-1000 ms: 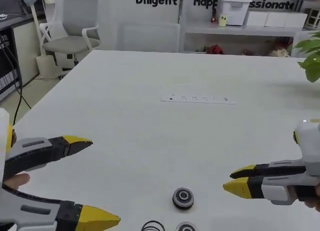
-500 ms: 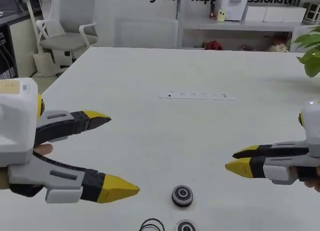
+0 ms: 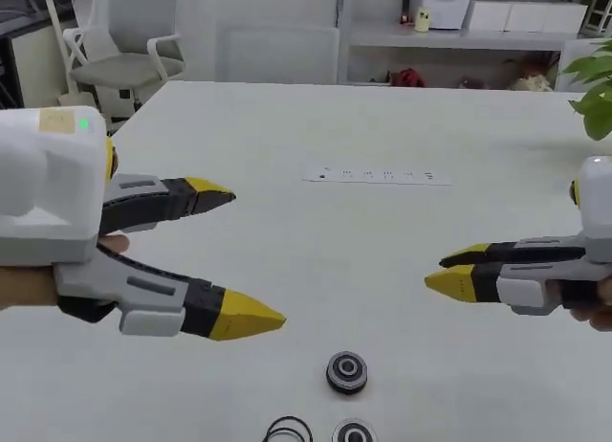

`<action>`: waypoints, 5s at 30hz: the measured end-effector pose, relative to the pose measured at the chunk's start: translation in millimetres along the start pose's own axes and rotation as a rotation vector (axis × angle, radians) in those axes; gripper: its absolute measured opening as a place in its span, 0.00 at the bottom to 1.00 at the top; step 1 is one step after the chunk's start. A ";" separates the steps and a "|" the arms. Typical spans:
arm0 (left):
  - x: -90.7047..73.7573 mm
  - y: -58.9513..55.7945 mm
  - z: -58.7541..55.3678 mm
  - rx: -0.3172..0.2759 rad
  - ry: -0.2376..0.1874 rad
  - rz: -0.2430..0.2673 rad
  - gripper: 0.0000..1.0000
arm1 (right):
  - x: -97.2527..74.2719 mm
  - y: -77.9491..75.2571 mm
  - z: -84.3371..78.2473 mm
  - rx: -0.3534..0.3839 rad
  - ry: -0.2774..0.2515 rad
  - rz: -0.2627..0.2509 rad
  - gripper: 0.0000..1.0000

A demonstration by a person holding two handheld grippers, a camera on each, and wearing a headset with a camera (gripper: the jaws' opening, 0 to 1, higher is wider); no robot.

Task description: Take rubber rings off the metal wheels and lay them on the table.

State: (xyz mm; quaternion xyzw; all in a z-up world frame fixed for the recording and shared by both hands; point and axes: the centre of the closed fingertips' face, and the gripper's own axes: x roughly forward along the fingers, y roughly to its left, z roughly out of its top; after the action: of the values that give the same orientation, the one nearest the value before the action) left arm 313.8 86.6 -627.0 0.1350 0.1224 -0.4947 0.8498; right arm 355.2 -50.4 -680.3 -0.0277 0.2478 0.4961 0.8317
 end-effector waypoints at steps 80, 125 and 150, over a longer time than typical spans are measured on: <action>124.8 -52.3 -122.7 0.003 0.146 -0.154 0.15 | 84.8 37.7 -106.5 -0.245 0.137 0.185 0.22; 124.6 -56.5 -123.5 0.002 0.126 -0.148 0.14 | 81.5 44.8 -109.4 -0.251 0.165 0.192 0.26; 124.4 -56.8 -123.8 -0.011 0.120 -0.142 0.14 | 78.9 38.6 -114.8 -0.283 0.200 0.181 0.08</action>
State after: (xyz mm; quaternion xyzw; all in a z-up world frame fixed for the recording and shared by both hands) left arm 314.7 2.6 -791.2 0.1507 0.1852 -0.5442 0.8043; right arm 309.0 -0.4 -807.8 -0.1709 0.2585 0.5936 0.7427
